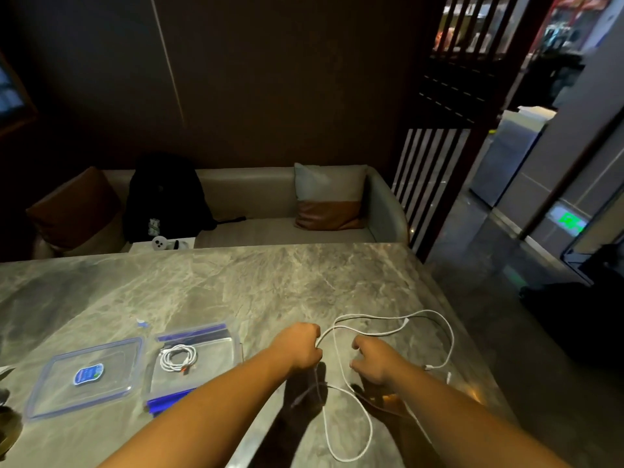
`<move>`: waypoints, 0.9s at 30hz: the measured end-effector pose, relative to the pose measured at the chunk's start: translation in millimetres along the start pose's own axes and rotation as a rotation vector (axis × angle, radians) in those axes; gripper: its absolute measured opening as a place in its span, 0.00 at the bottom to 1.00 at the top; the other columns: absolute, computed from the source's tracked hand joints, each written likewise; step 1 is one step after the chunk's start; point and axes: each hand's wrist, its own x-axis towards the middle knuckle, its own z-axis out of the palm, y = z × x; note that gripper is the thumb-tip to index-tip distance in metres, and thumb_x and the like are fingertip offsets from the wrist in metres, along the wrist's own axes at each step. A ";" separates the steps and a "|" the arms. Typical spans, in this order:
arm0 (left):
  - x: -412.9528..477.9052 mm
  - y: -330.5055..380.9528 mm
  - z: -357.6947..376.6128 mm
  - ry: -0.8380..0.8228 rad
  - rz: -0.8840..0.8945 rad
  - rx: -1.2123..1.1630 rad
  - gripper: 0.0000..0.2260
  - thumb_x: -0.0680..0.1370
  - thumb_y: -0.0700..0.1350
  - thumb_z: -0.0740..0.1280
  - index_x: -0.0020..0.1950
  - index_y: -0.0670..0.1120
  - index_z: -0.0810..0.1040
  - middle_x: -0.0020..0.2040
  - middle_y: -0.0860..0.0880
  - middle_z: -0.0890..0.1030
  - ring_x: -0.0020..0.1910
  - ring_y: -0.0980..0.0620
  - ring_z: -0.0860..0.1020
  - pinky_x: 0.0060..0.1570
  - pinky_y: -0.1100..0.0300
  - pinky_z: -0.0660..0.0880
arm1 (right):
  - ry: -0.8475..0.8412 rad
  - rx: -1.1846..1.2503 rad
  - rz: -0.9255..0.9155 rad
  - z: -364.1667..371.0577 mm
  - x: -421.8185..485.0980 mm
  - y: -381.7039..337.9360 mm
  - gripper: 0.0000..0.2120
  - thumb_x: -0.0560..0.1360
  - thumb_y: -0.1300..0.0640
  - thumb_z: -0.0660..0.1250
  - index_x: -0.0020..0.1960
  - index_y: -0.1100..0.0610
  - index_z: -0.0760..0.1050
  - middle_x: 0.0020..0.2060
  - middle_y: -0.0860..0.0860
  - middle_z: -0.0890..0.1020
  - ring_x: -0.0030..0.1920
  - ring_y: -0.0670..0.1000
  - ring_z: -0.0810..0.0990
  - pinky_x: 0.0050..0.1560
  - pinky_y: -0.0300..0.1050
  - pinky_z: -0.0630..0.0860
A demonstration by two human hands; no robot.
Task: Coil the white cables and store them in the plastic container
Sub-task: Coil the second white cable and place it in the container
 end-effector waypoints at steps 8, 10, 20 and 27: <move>36.2 60.8 38.3 -0.100 0.085 0.019 0.20 0.78 0.50 0.65 0.67 0.44 0.75 0.65 0.42 0.78 0.65 0.41 0.75 0.62 0.50 0.74 | 0.007 0.093 0.048 -7.8 -8.3 83.2 0.19 0.75 0.50 0.65 0.64 0.55 0.73 0.61 0.56 0.79 0.58 0.57 0.79 0.56 0.46 0.75; 44.6 79.5 46.5 -0.121 0.103 0.007 0.19 0.77 0.51 0.65 0.66 0.44 0.75 0.64 0.42 0.78 0.63 0.41 0.76 0.61 0.50 0.75 | 0.026 0.122 0.053 -10.7 -10.9 102.8 0.17 0.75 0.50 0.66 0.61 0.55 0.74 0.57 0.55 0.80 0.56 0.56 0.79 0.55 0.47 0.75; 86.3 150.3 87.2 -0.179 0.159 -0.004 0.14 0.77 0.50 0.64 0.56 0.42 0.78 0.54 0.39 0.82 0.55 0.39 0.79 0.51 0.52 0.77 | 0.057 0.253 0.034 -24.5 -2.5 196.9 0.12 0.72 0.49 0.65 0.55 0.49 0.75 0.52 0.52 0.82 0.53 0.54 0.82 0.53 0.53 0.80; 112.2 185.9 109.3 -0.170 0.154 -0.069 0.14 0.78 0.50 0.66 0.59 0.43 0.79 0.56 0.41 0.82 0.57 0.42 0.79 0.53 0.54 0.74 | 0.031 0.074 -0.102 -42.7 22.6 234.4 0.15 0.77 0.53 0.65 0.63 0.53 0.73 0.61 0.52 0.78 0.59 0.53 0.78 0.57 0.46 0.75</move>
